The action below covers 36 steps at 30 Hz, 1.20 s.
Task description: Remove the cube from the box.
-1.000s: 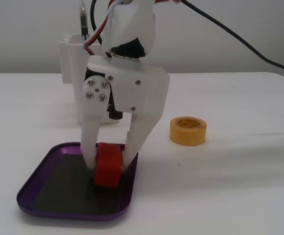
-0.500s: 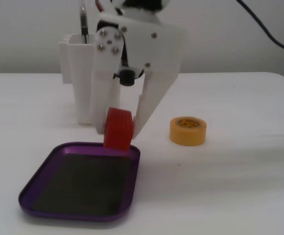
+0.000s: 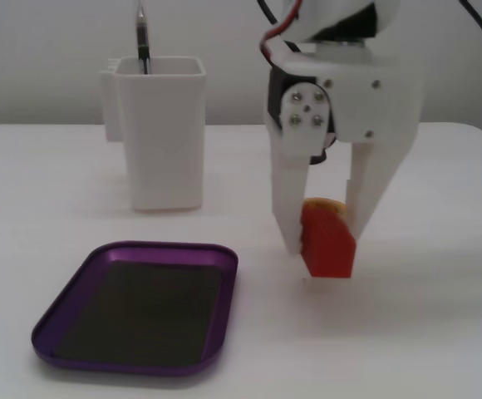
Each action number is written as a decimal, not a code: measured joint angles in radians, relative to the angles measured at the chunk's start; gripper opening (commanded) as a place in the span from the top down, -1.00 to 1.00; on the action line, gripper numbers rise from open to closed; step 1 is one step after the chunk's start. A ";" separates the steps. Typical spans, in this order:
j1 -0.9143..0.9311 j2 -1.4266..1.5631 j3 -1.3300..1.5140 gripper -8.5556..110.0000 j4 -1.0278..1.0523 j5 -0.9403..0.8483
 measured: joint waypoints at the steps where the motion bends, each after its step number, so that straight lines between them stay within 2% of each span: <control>1: -0.009 0.018 0.046 0.86 -0.035 0.002; 11: -0.057 0.061 0.210 0.86 -0.238 -0.002; 16: -0.043 0.061 0.258 0.77 -0.284 0.000; 27: -0.043 0.097 0.259 0.49 -0.235 0.003; 36: -0.046 0.387 0.259 0.48 -0.124 -0.020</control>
